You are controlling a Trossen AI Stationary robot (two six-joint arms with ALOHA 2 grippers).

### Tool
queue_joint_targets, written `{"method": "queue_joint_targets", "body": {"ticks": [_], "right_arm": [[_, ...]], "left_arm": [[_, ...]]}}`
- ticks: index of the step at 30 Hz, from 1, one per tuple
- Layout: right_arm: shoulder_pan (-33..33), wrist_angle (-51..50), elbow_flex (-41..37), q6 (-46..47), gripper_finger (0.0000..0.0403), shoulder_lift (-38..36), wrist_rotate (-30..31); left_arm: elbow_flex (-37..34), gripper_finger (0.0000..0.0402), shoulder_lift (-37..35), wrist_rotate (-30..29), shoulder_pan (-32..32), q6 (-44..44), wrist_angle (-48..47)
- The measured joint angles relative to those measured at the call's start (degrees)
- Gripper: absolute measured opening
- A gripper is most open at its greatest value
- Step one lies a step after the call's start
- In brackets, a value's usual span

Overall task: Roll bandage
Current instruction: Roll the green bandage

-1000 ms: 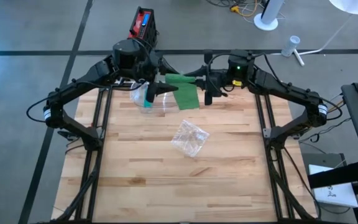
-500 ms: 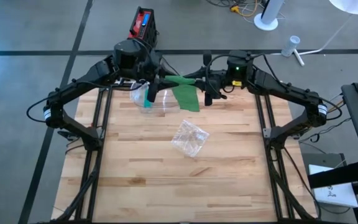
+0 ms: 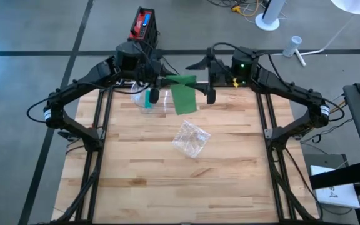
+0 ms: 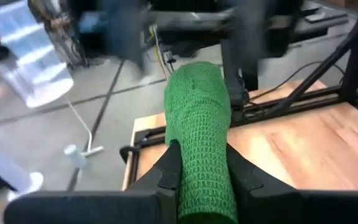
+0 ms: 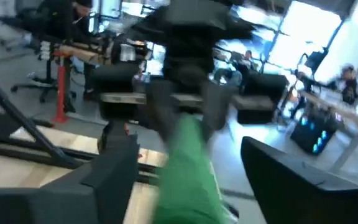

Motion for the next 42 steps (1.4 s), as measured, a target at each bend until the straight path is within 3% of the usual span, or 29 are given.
{"method": "queue_joint_targets", "body": {"ticks": [6, 14, 22, 28, 30, 37, 39, 42], "right_arm": [[-1.26, -1.14, -0.41, 4.56, 0.0294, 0.13, 0.07], [-1.65, -1.89, -0.50, 4.65, 0.0256, 0.63, 0.10], [-1.82, -1.96, -0.50, 4.39, 0.0169, 0.79, -0.57], [-1.82, -2.00, -0.50, -1.86, 0.0062, 0.65, -0.73], [-1.81, -2.30, -0.50, -5.55, 0.0041, 0.59, -0.71], [-0.89, -2.66, -0.61, -24.86, 0.0041, 0.52, 1.01], [-0.26, -2.45, -0.63, -29.78, 0.0041, 0.52, 1.36], [0.89, -2.05, -0.63, -36.26, 0.0041, 0.41, 3.82]], "left_arm": [[-0.50, 0.0049, 0.02, -3.39, -1.76, 1.97, 2.75], [-0.50, 0.0049, 0.00, -4.22, -2.04, 1.67, 3.08], [-0.50, 0.0048, 0.00, -4.74, -2.56, 1.52, 3.73], [-0.50, 0.0054, 0.00, -4.72, -2.78, -0.35, 3.82], [-0.50, 0.0093, 0.00, -4.45, -2.87, -1.38, 3.04], [-0.16, 0.0295, -0.23, -1.90, -2.15, -9.44, 0.93], [1.34, 0.0331, -0.24, 0.89, -1.07, -11.45, -2.05], [4.21, 0.0350, 0.58, 1.53, -0.26, -14.88, -5.95]]}}
